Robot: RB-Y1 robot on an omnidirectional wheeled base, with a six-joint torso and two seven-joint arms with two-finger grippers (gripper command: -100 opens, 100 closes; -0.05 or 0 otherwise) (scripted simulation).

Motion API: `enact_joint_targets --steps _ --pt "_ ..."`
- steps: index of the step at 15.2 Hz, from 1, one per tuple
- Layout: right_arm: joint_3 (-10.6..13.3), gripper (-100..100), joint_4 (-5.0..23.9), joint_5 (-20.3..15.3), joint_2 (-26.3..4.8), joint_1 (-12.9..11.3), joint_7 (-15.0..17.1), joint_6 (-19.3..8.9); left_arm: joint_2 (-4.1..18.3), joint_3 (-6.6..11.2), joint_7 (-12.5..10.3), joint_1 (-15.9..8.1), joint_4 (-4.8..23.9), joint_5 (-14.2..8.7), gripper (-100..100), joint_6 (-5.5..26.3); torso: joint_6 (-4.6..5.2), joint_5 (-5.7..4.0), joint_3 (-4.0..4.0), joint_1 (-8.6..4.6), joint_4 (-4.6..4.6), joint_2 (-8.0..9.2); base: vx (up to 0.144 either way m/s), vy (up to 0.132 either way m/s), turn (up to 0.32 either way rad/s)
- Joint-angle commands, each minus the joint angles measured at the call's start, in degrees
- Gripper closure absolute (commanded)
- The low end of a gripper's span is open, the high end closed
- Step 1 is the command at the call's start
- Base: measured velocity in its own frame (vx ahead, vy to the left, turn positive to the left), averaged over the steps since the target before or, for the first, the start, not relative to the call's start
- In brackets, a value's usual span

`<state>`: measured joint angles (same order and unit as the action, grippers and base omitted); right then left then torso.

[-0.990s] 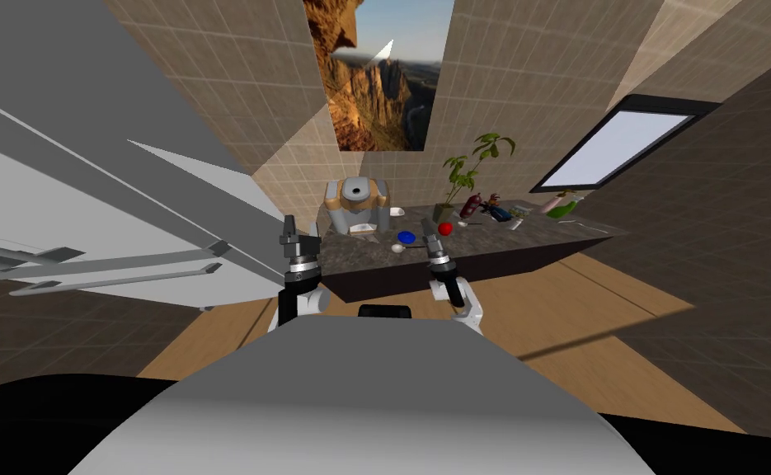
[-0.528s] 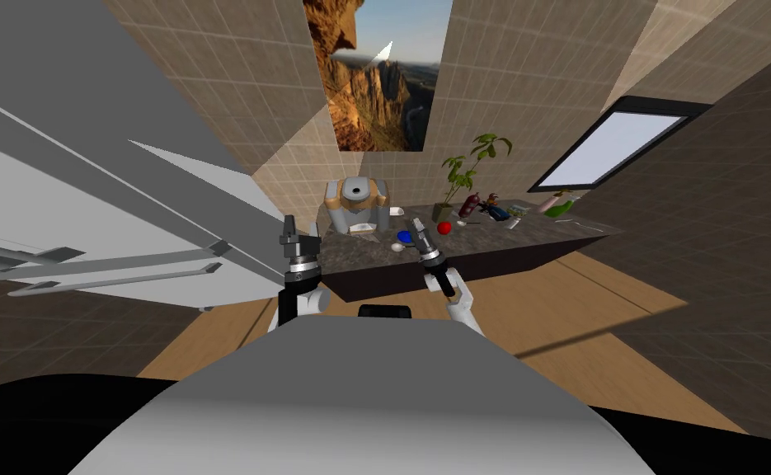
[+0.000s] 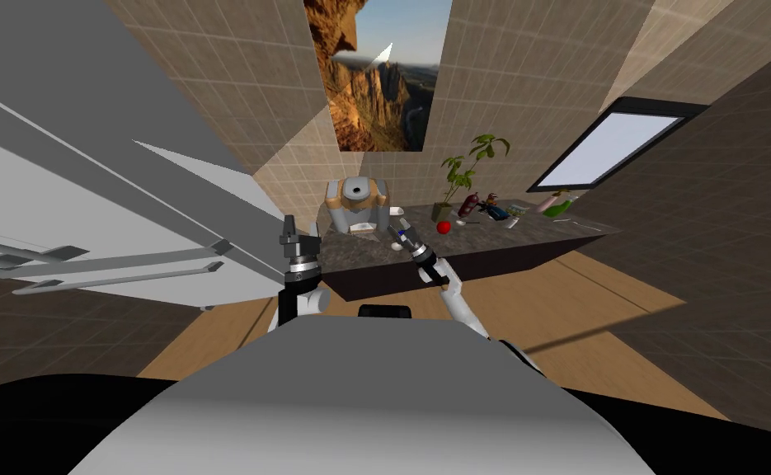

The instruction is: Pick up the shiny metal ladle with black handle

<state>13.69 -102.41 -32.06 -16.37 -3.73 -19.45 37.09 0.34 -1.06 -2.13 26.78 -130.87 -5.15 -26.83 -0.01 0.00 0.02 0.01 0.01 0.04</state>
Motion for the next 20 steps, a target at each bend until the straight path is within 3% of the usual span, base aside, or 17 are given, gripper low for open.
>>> enact_joint_targets --steps 1,2,3,6,7,9,10,11,14,15,16,18,20 --pt "1.02 -100 2.47 -2.86 -0.94 -2.86 -1.35 1.09 0.0 0.0 0.0 0.0 0.0 0.0 0 0.0 0.0 0.0 0.0 0.0 0.0 0.0 -0.021 -0.002 0.008" --pt "1.02 -100 2.47 -3.01 -0.94 -2.99 -1.35 1.09 0.0 0.0 0.0 0.0 0.0 0.0 0 0.0 0.0 0.0 0.0 -0.01 0.0 0.0 -0.014 -0.003 0.003" --pt "2.29 -100 4.79 -4.98 -1.96 -5.16 -2.96 2.42 0.0 0.0 0.0 0.0 0.0 0.0 0 0.0 0.01 0.0 0.0 -0.01 0.0 0.0 -0.017 -0.005 0.008" --pt "3.58 -100 8.04 -8.71 -3.01 -8.81 -4.59 3.73 0.0 0.0 0.0 0.0 0.0 0.0 0 0.0 0.0 0.0 0.0 -0.02 0.0 0.0 -0.018 -0.005 0.017" --pt "3.58 -100 8.36 -8.9 -3.01 -8.94 -4.59 3.73 0.0 0.0 0.0 0.0 0.0 0.0 0 0.0 0.0 0.0 0.0 -0.02 0.0 0.0 -0.012 -0.005 0.006" --pt "4.88 -100 11.24 -11.84 -4.08 -11.9 -6.23 5.04 0.0 0.0 0.0 0.0 0.0 0.0 0 0.0 0.0 0.0 -0.01 -0.02 0.0 -0.01 -0.014 -0.006 0.02" --pt "4.88 -100 11.37 -11.84 -4.08 -11.9 -6.23 5.04 0.0 0.0 0.0 0.0 0.0 0.0 0 0.0 0.01 0.0 -0.01 -0.02 0.0 -0.02 -0.009 -0.005 0.01" --pt "6.2 -100 13.26 -14.12 -5.15 -14.12 -7.87 6.32 0.0 0.0 0.0 0.0 0.0 0.0 0 0.0 0.02 -0.01 -0.01 -0.02 0.0 -0.02 -0.011 -0.006 0.02" --pt "7.53 -100 16.83 -17.64 -6.23 -17.72 -9.5 7.59 0.0 0.0 0.0 0.0 0.0 0.0 0 0.0 0.0 0.0 -0.01 -0.04 0.0 -0.02 -0.013 -0.01 0.038" --pt "7.53 -100 17.49 -17.65 -6.23 -17.72 -9.5 7.59 0.0 0.0 0.0 0.0 0.0 0.0 0 0.0 0.01 -0.01 -0.01 -0.04 0.0 -0.02 -0.009 -0.008 0.011" --pt "8.87 -100 19.16 -19.7 -7.31 -19.69 -11.12 8.84 0.0 0.0 0.0 0.0 0.0 0.0 0 0.0 0.02 -0.01 -0.01 -0.05 0.0 -0.03 -0.009 -0.007 0.027" --pt "8.87 -100 20.59 -20.51 -7.31 -20.55 -11.12 8.84 0.0 0.0 0.0 0.0 0.0 0.0 0 0.0 0.01 -0.01 -0.02 -0.04 -0.01 -0.04 -0.007 -0.008 0.027" --pt "10.22 -100 23.32 -23.34 -8.38 -23.32 -12.73 10.06 0.0 0.0 0.0 0.0 0.0 0.0 0 0.0 0.0 0.0 -0.02 -0.03 0.0 -0.04 -0.007 -0.01 0.041"
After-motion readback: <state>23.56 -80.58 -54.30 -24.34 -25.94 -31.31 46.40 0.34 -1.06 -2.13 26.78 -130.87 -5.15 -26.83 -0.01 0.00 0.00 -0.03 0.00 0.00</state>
